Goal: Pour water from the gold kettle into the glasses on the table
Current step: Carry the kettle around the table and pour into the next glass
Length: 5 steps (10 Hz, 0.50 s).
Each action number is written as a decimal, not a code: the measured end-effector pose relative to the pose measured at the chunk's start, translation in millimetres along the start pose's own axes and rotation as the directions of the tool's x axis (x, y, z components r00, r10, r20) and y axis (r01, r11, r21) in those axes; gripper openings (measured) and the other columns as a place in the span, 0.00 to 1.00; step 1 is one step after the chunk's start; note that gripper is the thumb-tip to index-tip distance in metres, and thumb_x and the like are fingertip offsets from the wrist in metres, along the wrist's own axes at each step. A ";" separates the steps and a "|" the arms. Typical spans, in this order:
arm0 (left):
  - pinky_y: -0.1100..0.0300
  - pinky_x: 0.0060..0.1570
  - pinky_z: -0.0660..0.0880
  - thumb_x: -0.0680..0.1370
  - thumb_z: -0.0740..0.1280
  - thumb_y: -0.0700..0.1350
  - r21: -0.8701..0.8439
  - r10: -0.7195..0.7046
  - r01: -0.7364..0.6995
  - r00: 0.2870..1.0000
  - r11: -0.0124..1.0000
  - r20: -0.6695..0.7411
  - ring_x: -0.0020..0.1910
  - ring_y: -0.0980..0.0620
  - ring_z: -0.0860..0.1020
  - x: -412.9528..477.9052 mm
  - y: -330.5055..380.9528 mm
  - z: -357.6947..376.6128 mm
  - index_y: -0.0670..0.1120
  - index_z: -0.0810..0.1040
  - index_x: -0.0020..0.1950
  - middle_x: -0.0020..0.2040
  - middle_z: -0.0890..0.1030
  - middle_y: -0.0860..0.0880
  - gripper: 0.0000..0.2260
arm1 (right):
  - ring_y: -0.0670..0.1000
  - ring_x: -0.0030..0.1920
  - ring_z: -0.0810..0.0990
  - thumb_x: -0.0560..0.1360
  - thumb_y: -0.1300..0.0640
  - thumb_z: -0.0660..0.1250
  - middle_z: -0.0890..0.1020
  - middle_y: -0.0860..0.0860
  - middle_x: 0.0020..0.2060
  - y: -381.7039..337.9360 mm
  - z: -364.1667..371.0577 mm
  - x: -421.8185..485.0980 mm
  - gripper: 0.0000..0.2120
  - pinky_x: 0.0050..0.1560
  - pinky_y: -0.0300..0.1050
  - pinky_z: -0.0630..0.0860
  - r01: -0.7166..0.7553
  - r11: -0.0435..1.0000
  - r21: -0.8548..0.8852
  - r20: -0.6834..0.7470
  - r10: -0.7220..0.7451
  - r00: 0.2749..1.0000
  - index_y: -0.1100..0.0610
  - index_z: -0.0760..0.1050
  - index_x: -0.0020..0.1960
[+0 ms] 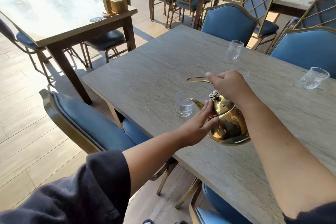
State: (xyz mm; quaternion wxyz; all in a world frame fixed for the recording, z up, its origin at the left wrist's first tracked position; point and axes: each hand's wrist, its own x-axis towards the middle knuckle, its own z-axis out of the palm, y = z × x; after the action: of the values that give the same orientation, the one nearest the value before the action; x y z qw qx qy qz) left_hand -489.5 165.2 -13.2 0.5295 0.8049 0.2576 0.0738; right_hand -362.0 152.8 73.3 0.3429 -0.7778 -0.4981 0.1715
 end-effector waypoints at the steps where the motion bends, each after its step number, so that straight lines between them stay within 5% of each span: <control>1: 0.66 0.68 0.43 0.82 0.53 0.53 -0.006 0.000 0.000 1.000 1.000 0.000 0.76 0.56 0.43 -0.3 1.0 -0.3 0.51 0.40 0.77 0.78 0.41 0.51 0.29 | 0.50 0.25 0.60 0.78 0.48 0.61 0.62 0.51 0.23 0.9 -0.5 -0.4 0.24 0.31 0.46 0.59 0.008 1.000 0.001 -0.007 -0.008 1.000 0.56 0.60 0.26; 5: 0.66 0.67 0.46 0.82 0.53 0.53 0.051 0.004 -0.005 1.000 0.999 0.017 0.76 0.54 0.47 0.8 -1.4 -1.7 0.53 0.43 0.77 0.78 0.43 0.53 0.27 | 0.50 0.24 0.60 0.77 0.46 0.62 0.63 0.51 0.22 17.8 2.3 -5.8 0.25 0.30 0.45 0.59 -0.023 0.996 0.089 -0.105 0.033 0.994 0.56 0.61 0.26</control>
State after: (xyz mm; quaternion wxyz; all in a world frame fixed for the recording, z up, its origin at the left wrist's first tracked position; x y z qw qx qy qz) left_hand -490.0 167.3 -13.9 0.5108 0.8193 0.2530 0.0618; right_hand -354.2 143.7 58.8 0.4004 -0.7769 -0.4601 0.1564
